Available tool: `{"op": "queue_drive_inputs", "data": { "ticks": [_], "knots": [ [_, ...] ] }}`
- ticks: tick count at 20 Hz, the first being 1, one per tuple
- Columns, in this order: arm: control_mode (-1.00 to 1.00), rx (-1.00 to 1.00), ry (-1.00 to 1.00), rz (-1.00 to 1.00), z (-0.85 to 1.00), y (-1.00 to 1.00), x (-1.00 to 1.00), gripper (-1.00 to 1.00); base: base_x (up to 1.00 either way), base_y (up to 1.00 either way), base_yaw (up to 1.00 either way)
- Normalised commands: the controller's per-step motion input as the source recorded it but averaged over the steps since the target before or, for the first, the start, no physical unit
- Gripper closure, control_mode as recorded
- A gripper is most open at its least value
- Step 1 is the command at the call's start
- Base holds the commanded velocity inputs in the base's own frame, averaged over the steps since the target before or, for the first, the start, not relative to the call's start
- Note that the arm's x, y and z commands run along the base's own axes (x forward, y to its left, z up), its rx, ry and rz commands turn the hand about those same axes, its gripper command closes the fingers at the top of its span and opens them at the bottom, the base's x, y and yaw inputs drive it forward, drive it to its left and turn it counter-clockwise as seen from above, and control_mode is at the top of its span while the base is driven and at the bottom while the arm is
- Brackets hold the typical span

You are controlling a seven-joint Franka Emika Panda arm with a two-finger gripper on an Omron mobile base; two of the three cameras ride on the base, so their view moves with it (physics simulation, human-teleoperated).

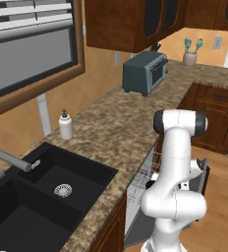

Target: Pick up the cup and bowl from the counter, place them in the dishwasher, and close the dishwasher door.

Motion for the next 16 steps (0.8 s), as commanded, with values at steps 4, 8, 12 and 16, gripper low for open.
{"op": "queue_drive_inputs", "data": {
  "ticks": [4, 8, 12, 16],
  "knots": [
    [-1.0, 0.19, 0.0, -0.01, 1.0, -0.97, -0.32, -1.0, 0.0, 0.0, 0.0],
    [-1.0, 0.25, 0.0, -0.01, 0.89, -1.0, -0.06, -1.0, 0.0, 0.0, 0.0],
    [-1.0, 0.25, 0.03, 0.0, 0.29, -1.0, 0.0, -1.0, 0.0, 0.0, 0.0],
    [-1.0, 0.23, 0.06, -0.01, -0.31, -1.0, 0.0, -1.0, 0.0, 0.0, 0.0]
  ]
}}
